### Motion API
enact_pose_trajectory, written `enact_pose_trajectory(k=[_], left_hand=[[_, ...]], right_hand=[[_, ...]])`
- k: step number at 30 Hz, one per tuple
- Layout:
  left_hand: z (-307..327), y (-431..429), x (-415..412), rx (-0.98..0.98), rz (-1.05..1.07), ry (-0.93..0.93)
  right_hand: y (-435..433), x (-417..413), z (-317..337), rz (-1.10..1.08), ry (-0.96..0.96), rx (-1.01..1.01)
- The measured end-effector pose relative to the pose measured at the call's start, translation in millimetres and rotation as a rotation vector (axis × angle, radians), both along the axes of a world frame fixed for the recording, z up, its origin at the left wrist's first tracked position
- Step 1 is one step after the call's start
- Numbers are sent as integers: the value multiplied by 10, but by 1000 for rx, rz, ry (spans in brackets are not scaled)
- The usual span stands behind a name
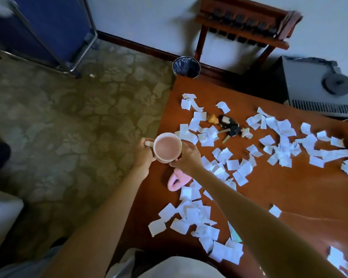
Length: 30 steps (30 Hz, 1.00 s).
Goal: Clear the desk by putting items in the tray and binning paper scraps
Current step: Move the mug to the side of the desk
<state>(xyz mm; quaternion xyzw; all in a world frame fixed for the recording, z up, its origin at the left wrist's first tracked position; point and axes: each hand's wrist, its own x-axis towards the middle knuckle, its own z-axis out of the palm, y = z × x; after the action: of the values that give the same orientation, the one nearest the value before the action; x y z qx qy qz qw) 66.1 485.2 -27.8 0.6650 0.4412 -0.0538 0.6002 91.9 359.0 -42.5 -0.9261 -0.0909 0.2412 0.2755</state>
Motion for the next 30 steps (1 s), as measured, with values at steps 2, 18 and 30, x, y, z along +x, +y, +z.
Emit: enact_pose_trajectory(k=[2, 18, 30], left_hand=[[-47, -31, 17, -40, -13, 15], [-23, -230, -55, 188, -188, 87], [-146, -947, -692, 608, -358, -107]], right_hand=[[-36, 5, -59, -7, 20, -24], [-286, -40, -4, 3, 79, -66], [-1281, -615, 114, -298, -46, -43]])
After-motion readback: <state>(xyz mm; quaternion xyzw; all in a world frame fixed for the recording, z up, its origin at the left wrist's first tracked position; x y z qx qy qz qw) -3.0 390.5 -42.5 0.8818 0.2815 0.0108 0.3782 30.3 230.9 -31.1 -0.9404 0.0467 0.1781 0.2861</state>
